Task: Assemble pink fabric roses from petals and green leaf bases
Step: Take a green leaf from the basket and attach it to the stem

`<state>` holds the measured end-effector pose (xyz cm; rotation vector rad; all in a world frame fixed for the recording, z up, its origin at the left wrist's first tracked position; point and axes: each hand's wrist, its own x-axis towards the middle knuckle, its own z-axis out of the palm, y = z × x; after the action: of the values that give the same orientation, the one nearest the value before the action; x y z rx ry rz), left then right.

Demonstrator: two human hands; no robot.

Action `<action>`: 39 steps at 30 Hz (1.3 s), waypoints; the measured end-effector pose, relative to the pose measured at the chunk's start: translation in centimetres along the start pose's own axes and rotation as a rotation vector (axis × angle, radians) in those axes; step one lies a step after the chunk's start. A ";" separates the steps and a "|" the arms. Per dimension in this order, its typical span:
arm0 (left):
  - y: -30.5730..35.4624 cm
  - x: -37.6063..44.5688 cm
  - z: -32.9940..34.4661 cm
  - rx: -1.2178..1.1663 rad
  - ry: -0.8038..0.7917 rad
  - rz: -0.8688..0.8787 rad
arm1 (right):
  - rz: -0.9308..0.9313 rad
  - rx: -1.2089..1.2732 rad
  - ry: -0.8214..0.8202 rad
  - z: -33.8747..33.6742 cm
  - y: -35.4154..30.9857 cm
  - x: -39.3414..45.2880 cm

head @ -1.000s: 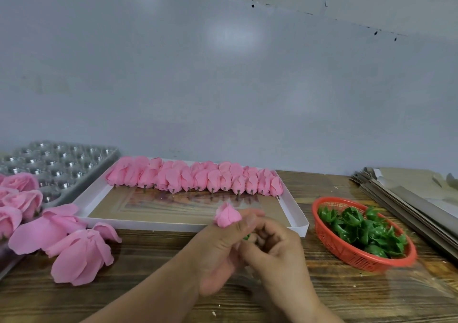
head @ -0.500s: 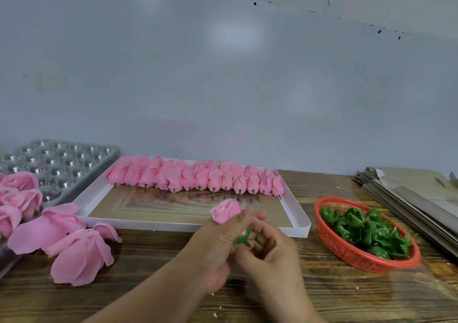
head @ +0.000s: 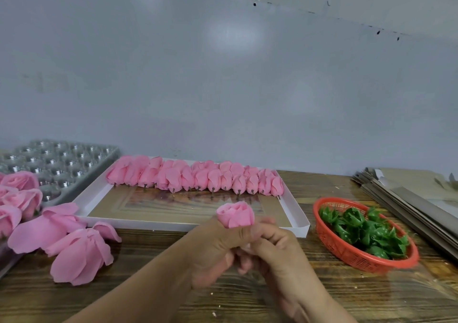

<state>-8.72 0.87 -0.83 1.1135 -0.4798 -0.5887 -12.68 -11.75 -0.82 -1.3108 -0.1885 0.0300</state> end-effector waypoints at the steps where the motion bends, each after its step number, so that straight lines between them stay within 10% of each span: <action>1: 0.2 -0.1 -0.1 0.000 -0.033 -0.010 | 0.022 0.022 -0.005 0.0 0.1 0.1; 14: 0.7 -0.6 0.3 0.027 -0.027 -0.036 | 0.184 0.145 -0.089 -0.6 0.5 0.4; 24: -1.0 0.9 0.8 -0.062 0.246 0.119 | -0.247 -0.227 0.208 0.3 1.7 0.3; 34: 0.1 -0.1 -0.1 0.145 -0.077 0.112 | -0.054 0.010 -0.098 -0.2 -0.4 -0.4; 39: -0.7 0.4 0.1 0.172 0.072 0.155 | -0.094 -0.160 -0.060 -1.0 -0.3 0.0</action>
<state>-8.65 0.35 -1.37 1.2433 -0.5567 -0.3756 -12.57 -12.78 -0.73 -1.4604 -0.3085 -0.0260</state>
